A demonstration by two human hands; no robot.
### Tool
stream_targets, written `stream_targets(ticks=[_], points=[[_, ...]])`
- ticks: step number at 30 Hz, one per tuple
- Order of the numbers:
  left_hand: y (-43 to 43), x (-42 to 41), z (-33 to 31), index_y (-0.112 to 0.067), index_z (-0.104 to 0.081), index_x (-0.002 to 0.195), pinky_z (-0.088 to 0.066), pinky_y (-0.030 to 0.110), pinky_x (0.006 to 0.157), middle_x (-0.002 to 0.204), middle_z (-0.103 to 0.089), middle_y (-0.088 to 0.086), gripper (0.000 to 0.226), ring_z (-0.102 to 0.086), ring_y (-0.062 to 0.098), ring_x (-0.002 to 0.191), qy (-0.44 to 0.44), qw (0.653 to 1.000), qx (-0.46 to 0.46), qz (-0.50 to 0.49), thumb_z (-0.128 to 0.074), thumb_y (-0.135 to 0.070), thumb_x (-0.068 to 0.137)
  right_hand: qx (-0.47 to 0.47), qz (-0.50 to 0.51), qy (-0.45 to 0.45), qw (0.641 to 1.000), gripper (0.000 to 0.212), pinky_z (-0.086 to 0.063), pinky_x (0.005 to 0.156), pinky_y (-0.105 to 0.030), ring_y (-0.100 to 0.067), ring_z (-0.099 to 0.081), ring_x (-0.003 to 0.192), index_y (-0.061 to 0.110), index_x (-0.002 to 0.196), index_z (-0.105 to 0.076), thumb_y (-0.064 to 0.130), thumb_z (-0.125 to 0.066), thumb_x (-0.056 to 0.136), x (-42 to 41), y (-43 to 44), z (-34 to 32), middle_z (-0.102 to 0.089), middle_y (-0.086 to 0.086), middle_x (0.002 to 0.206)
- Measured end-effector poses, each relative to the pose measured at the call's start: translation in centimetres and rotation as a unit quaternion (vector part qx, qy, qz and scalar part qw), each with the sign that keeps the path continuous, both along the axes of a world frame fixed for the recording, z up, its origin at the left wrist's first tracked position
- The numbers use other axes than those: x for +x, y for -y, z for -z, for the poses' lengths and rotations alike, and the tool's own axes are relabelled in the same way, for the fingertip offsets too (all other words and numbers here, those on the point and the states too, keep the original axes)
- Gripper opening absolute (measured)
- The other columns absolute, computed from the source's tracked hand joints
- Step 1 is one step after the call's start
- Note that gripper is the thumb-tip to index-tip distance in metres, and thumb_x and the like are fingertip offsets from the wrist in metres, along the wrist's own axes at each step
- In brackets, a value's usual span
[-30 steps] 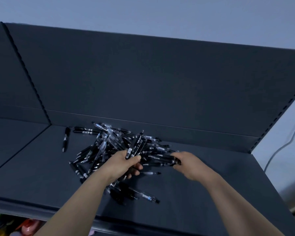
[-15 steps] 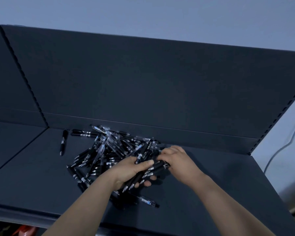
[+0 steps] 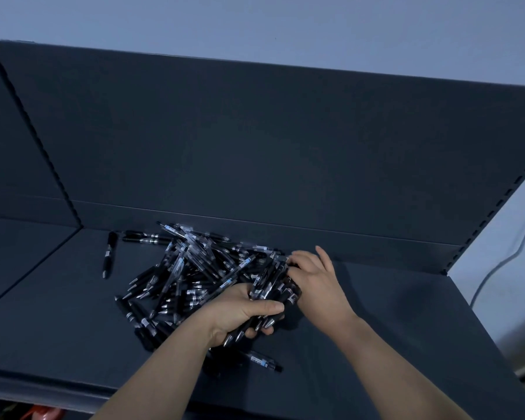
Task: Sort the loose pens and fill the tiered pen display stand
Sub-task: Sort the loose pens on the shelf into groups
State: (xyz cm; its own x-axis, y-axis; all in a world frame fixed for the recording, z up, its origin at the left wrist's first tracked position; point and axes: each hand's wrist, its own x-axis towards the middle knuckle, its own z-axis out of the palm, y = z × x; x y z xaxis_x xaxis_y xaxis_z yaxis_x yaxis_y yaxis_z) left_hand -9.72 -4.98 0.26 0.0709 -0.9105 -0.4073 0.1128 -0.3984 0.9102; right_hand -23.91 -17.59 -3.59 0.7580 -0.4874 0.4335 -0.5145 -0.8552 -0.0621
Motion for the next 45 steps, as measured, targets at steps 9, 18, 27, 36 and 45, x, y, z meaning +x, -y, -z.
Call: stream_targets(ticks=[9, 18, 27, 36, 45], points=[[-0.1, 0.3, 0.8, -0.006, -0.055, 0.107, -0.039, 0.022, 0.049, 0.090, -0.073, 0.004, 0.031, -0.061, 0.014, 0.060, -0.018, 0.998, -0.019, -0.063, -0.072, -0.019, 0.084, 0.522, 0.110, 0.274, 0.800, 0.068, -0.030, 0.114, -0.029, -0.017, -0.039, 0.133, 0.015, 0.151, -0.022, -0.004, -0.046, 0.089, -0.1, -1.3, -2.0, -0.037, -0.004, 0.145], [0.7, -1.4, 0.3, -0.005, -0.058, 0.115, -0.038, 0.021, 0.047, 0.073, -0.070, 0.005, 0.036, -0.059, 0.010, 0.053, 0.066, 0.997, -0.024, 0.023, -0.068, -0.027, 0.088, 0.737, 0.018, 0.333, 0.587, 0.029, -0.058, 0.077, -0.045, -0.028, -0.071, 0.084, 0.004, 0.092, -0.072, 0.021, -0.080, 0.070, 1.2, -3.1, -3.8, -0.073, -0.016, 0.097], [0.7, -1.0, -0.1, -0.002, -0.066, 0.111, -0.056, 0.034, 0.067, 0.085, -0.072, 0.013, 0.039, -0.068, 0.019, 0.068, -0.026, 0.999, 0.008, -0.024, -0.045, -0.033, 0.101, 0.758, 0.060, 0.368, 0.535, 0.029, -0.058, 0.071, -0.034, -0.027, -0.072, 0.091, -0.008, 0.110, -0.066, 0.005, -0.068, 0.084, 1.1, -2.1, -3.4, -0.072, -0.019, 0.105], [0.7, 0.1, -0.3, -0.015, -0.061, 0.106, -0.051, 0.027, 0.044, 0.080, -0.069, 0.008, 0.023, -0.066, 0.018, 0.056, 0.097, 0.995, 0.007, -0.003, -0.045, -0.031, 0.101, 0.751, 0.119, 0.373, 0.532, 0.027, -0.059, 0.063, -0.036, -0.025, -0.070, 0.070, -0.009, 0.106, -0.065, 0.003, -0.072, 0.082, 0.9, -1.3, -3.6, -0.071, -0.017, 0.083], [0.6, 4.1, -2.0, -0.024, -0.073, 0.088, -0.038, 0.016, 0.047, 0.067, -0.071, -0.012, 0.010, -0.045, 0.007, 0.044, 0.325, 0.946, -0.011, 0.000, -0.064, -0.025, 0.091, 0.728, 0.136, 0.414, 0.530, 0.005, -0.053, 0.086, -0.045, -0.024, -0.065, 0.069, -0.003, 0.085, -0.067, 0.002, -0.067, 0.087, -0.7, 0.8, -4.1, -0.069, -0.015, 0.074]])
